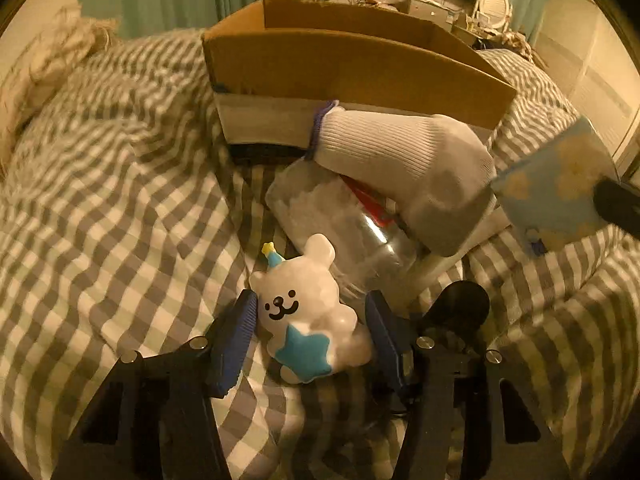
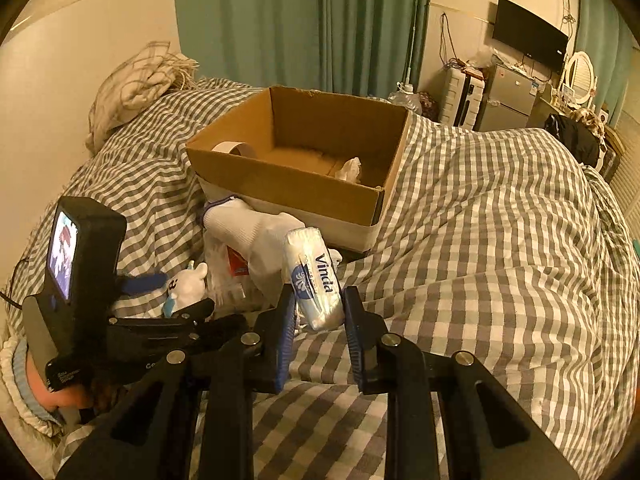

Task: Organize objects
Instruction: 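Lower the tissue pack into the box with the right tool while the left drops the bear in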

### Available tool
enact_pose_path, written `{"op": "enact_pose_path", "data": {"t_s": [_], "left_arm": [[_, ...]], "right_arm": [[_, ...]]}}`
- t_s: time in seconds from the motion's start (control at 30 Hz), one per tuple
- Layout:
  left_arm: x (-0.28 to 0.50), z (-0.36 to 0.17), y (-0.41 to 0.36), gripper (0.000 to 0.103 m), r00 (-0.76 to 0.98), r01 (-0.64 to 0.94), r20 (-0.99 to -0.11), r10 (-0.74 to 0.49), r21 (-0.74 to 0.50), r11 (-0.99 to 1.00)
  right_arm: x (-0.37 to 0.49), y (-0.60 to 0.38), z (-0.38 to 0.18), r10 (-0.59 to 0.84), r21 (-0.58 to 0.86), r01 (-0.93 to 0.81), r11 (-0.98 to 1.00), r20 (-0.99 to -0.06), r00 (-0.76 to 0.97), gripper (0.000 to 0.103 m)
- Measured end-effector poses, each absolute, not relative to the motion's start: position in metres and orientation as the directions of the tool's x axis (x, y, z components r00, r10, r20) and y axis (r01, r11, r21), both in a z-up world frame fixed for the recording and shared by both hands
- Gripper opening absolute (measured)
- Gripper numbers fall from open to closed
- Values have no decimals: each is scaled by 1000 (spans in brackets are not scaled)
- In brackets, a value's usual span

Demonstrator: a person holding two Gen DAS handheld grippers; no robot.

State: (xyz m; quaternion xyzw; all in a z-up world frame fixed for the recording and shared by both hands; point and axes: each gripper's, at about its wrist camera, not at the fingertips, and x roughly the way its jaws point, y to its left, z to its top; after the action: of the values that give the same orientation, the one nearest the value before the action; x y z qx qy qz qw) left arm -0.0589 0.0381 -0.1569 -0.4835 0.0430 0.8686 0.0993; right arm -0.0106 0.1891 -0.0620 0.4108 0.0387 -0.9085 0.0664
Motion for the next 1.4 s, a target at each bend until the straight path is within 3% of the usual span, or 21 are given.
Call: {"op": "enact_pose_path", "data": {"t_s": [0.4, 0.77, 1.13, 1.4], "left_arm": [[-39, -76, 14, 56, -654, -186, -733, 185, -81, -979], [-77, 2, 9, 55, -757, -194, -624, 194, -69, -979], [-153, 13, 22, 55, -777, -203, -595, 207, -76, -976], [-204, -19, 29, 55, -747, -196, -637, 189, -60, -979]], "right_arm": [[2, 179, -29, -71, -72, 170, -983, -700, -710, 21], [-17, 179, 36, -82, -115, 187, -976, -601, -795, 20], [-100, 173, 67, -47, -171, 168, -971, -551, -833, 20], [-168, 170, 38, -43, -160, 168, -973, -586, -809, 20]]}}
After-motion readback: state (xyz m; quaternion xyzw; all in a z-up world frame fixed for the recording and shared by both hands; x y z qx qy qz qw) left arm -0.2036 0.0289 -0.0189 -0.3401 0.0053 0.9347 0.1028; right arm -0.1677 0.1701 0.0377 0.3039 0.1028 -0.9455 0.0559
